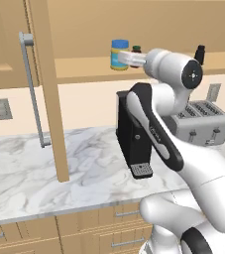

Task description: Collect the paprika, mayonnaise, and shaker from the cabinet and place them next to the stove.

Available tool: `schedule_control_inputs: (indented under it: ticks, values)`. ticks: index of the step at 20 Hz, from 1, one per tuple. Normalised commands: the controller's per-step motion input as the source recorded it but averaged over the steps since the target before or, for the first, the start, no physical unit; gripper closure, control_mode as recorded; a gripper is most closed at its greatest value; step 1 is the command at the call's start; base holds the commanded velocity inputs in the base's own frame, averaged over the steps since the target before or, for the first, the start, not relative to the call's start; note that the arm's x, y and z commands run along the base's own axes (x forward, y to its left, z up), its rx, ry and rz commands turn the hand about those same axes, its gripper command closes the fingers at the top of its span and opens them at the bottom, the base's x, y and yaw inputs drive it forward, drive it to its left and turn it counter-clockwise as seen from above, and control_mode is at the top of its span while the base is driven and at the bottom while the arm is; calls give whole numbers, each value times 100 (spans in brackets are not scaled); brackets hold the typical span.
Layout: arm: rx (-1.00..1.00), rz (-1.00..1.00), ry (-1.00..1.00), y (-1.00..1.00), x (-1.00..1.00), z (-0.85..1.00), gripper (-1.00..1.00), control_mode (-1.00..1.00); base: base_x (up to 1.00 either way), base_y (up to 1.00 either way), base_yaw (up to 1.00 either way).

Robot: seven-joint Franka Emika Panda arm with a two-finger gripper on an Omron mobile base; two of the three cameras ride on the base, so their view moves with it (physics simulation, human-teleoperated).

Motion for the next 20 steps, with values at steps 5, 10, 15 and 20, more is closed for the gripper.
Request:
schedule_control_inputs:
  ticks: [5, 10, 15, 20]
  values:
    - [0, 0, 1, 0, 14, 3, -100, -100, 0, 0, 0]
    - [0, -1, 11, 0, 36, 0, -100, -100, 0, 0, 0]
    - [0, -4, 13, 0, 46, 12, -100, -100, 0, 0, 0]
    - [0, -5, 13, 0, 52, 38, -100, -100, 0, 0, 0]
